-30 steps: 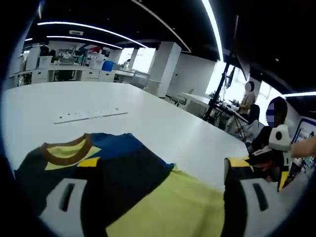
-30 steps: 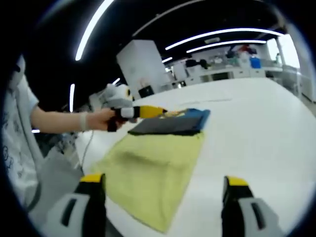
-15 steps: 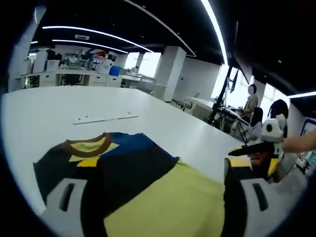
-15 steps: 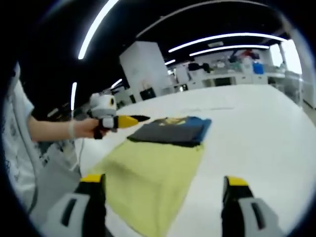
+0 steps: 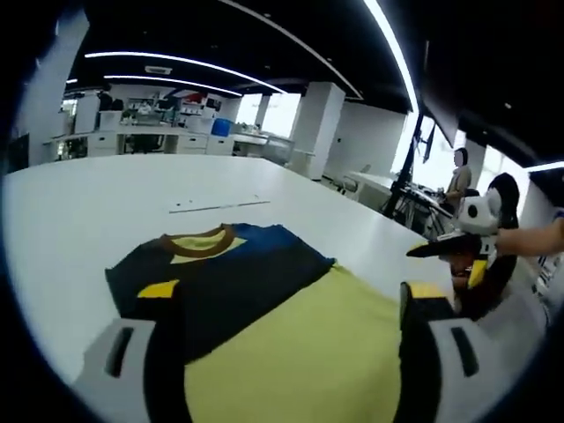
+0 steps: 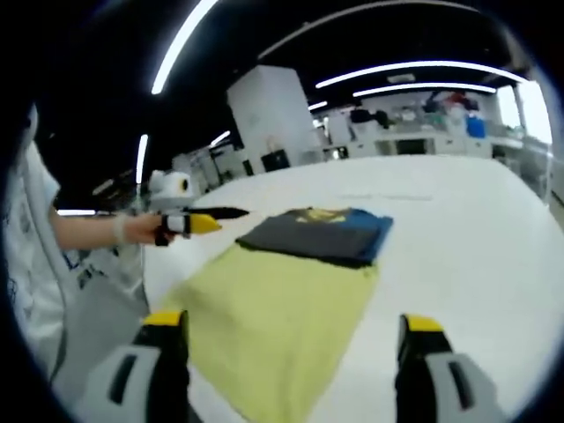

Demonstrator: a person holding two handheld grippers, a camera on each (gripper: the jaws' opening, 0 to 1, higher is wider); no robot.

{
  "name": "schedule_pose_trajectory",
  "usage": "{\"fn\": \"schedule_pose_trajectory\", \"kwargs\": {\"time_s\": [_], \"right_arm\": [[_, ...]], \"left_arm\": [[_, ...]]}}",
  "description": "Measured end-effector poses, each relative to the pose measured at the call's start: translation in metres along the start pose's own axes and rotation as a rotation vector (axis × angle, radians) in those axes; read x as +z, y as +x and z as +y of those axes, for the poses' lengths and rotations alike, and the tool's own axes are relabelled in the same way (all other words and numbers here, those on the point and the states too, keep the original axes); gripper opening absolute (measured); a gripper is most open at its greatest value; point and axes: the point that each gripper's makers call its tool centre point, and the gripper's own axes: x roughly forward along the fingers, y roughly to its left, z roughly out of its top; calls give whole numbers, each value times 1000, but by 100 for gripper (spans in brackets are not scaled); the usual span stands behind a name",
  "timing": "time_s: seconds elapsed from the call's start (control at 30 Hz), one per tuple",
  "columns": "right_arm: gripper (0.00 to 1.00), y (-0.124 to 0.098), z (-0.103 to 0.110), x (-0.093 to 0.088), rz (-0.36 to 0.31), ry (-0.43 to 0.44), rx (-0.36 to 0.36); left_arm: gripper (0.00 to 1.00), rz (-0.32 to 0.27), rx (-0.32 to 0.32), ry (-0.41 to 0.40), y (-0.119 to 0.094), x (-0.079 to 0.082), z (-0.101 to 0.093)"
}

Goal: Fold the garment on the visible template until the final outline fits inside the template.

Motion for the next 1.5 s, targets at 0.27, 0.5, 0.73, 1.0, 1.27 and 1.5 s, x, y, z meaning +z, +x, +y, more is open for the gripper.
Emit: {"fn": "schedule_pose_trajectory", "kwargs": {"time_s": [0.27, 0.5, 0.73, 1.0, 1.27, 1.5], "right_arm": [[93, 7, 4, 4, 28, -66, 0], [97, 10, 7, 5, 26, -69, 7], [98, 9, 12, 0, 37, -75, 15], [97, -1, 8, -3, 37, -84, 2], [96, -11, 1, -19, 71, -86, -19], [95, -19, -3, -41, 104, -57, -37]], "left_arm": [[99, 9, 28, 16, -31, -13, 2], [99, 33, 48, 34, -62, -26, 2], [99, 40, 90, 28, -90, -34, 10], [99, 101, 50, 67, -102, -48, -3], [98, 157, 45, 65, -115, -66, -9], [92, 237, 53, 40, -135, -91, -3]]}}
